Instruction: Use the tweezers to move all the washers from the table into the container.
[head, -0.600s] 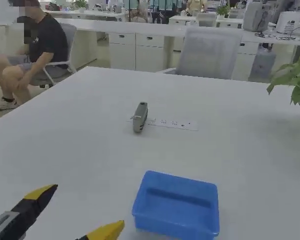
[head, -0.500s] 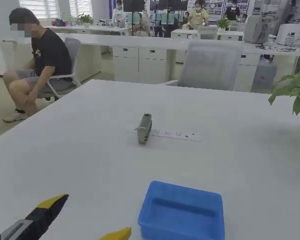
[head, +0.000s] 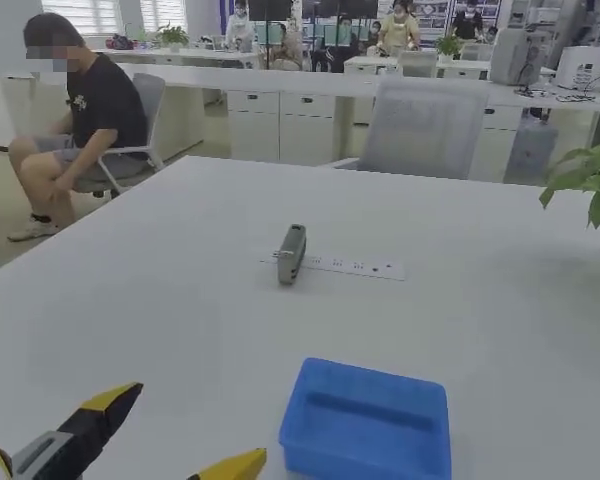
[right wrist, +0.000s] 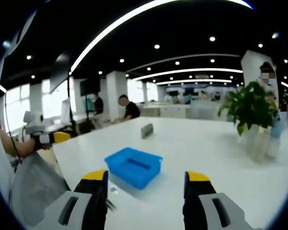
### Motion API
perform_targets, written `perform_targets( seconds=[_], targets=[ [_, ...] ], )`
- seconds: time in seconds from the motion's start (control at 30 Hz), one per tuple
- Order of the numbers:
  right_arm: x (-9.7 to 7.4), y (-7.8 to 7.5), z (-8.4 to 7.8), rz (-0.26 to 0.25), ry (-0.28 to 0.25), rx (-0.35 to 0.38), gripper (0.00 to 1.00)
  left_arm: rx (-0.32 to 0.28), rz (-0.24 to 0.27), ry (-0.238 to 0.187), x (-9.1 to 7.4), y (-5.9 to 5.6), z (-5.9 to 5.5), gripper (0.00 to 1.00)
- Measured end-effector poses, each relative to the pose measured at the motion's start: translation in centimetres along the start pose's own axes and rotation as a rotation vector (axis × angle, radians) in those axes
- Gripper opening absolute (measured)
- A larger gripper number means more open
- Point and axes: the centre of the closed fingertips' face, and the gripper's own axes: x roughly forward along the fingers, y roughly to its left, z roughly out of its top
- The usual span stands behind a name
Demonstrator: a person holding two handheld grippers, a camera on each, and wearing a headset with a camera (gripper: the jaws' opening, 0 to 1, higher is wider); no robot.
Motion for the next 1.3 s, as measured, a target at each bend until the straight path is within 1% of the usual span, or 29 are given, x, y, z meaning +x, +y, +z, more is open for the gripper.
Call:
perform_targets(
  seconds=[0.17, 0.83, 1.0, 1.2, 1.3],
  targets=[
    [-0.07, -0.25, -0.09, -0.006, 0.001, 0.0, 0.61, 0.006, -0.003, 0.011, 0.04, -0.05, -0.21, 0.81],
    [-0.06, -0.53, -0.38, -0.009, 0.012, 0.0, 0.59, 0.013, 0.004, 0.024, 0.04, 0.13, -0.48, 0.76],
    [-0.05, -0.58, -0.4, -0.009, 0.014, 0.0, 0.59, 0.013, 0.011, 0.012, -0.04, 0.27, -0.24, 0.76],
    [-0.05, -0.56, -0.36, -0.01, 0.015, -0.001, 0.59, 0.014, 0.01, 0.018, -0.03, 0.2, -0.32, 0.76],
    [-0.05, -0.46, -0.37, -0.009, 0.015, -0.002, 0.59, 0.015, 0.013, 0.011, -0.07, 0.23, -0.19, 0.76]
  ],
)
